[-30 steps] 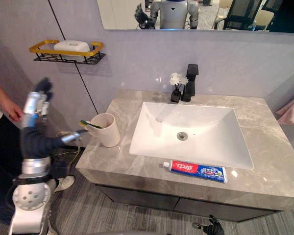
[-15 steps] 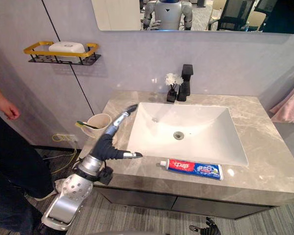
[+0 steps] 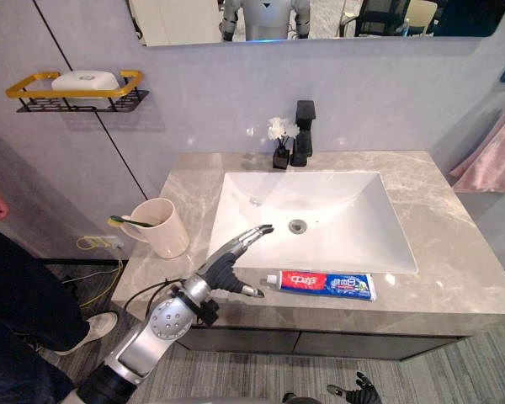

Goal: Organize washtable

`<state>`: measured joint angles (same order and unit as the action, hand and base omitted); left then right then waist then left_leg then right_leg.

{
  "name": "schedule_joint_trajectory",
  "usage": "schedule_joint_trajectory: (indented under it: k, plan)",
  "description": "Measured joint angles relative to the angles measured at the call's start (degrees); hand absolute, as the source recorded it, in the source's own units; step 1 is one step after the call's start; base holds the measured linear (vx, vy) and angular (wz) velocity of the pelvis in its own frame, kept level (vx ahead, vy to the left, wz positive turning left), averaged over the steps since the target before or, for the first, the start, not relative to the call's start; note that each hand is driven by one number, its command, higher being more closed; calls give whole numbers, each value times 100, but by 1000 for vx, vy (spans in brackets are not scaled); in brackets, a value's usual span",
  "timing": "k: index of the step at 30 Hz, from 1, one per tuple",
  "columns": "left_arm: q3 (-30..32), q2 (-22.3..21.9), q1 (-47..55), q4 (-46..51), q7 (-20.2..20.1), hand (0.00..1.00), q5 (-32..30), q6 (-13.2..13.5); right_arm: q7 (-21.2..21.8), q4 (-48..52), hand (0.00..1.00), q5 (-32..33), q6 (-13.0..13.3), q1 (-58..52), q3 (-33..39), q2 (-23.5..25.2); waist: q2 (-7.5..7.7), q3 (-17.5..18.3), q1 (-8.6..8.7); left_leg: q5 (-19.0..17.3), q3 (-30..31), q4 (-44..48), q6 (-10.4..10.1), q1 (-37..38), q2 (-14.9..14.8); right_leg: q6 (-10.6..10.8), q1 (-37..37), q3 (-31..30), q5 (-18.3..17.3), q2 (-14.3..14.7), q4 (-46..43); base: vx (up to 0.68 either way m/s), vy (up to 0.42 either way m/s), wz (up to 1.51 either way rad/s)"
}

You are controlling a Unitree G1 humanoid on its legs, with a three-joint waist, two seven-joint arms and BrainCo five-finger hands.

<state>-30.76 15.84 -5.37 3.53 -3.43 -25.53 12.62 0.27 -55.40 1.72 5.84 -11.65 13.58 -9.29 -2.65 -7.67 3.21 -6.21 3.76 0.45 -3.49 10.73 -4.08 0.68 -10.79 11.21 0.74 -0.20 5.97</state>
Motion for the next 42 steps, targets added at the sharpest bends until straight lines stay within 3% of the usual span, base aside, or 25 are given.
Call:
schedule_joint_trajectory:
  k: [18, 42]
  plan:
    - [-518, -212, -635, -542, 21, 0, -240, -97, -18, 57, 0, 10, 0, 154, 8, 39, -1, -165, 231, 3, -62, -28, -4, -65, 10, 7, 100, -26, -4, -17, -19, 0, 2, 0]
    - [-739, -392, -961, -1217, 116, 0, -687, -115, -50, 68, 0, 48, 1, 279, 0, 40, -51, -293, 265, 24, -94, -49, -41, -104, 11, 20, 180, -47, 6, -24, -1, -6, 2, 0]
